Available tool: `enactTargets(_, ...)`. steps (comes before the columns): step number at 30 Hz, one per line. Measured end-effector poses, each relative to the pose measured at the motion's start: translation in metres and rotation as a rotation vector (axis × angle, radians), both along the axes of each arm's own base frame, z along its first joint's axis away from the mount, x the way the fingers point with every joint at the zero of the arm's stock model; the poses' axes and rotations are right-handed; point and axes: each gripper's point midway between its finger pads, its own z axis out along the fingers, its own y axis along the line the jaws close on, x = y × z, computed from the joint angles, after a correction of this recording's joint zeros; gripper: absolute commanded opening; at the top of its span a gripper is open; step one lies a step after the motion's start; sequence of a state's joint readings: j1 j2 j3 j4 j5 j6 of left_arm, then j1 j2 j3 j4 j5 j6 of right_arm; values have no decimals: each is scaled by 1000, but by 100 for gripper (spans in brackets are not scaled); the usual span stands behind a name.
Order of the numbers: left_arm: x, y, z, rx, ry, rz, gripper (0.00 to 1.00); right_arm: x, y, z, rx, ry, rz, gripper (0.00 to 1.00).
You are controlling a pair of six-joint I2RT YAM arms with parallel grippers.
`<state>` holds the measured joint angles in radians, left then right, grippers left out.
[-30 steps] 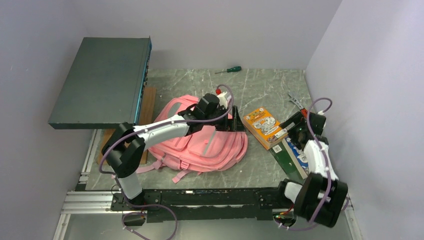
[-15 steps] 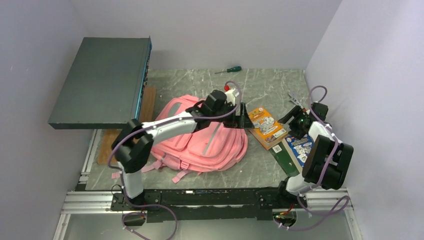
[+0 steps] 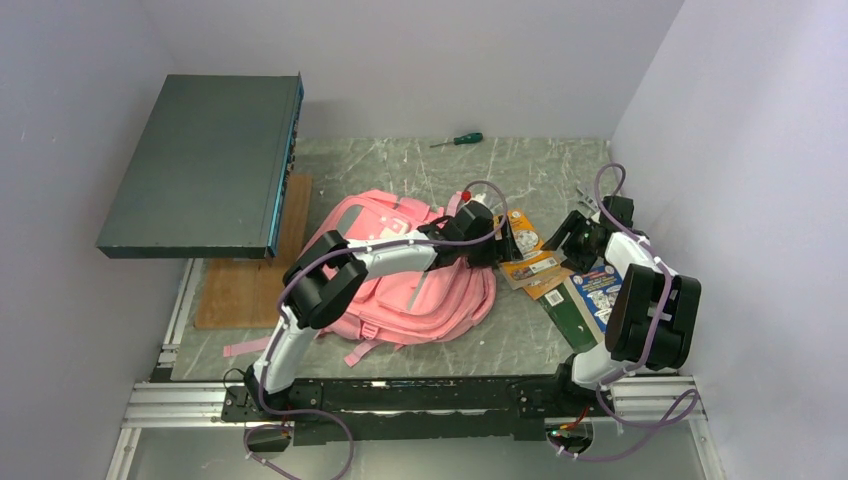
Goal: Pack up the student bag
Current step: Pick up the book from the center of the board.
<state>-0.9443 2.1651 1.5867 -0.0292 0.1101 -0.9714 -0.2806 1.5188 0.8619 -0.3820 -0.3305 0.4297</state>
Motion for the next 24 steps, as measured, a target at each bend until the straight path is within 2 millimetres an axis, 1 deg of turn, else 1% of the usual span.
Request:
enactTargets(3, 7, 3, -1, 8, -1, 57, 87, -1, 1, -1, 3, 0, 6, 63)
enactTargets(5, 9, 4, -1, 9, 11, 79, 85, -2, 3, -1, 14, 2, 12, 62)
enactTargets(7, 11, 1, -1, 8, 34, 94, 84, -3, 5, -2, 23, 1, 17, 62)
enactTargets(9, 13, -1, -6, 5, 62, 110, 86, -3, 8, -2, 34, -1, 24, 62)
enactTargets(11, 12, -1, -10, -3, 100, 136, 88, -4, 9, -3, 41, -1, 27, 62)
enactTargets(14, 13, 0, -12, -38, 134, 178, 95, -6, 11, -4, 48, 3, 31, 62)
enactTargets(24, 8, -2, -13, -146, 227, 251, 94, -7, 12, -5, 53, -1, 41, 62)
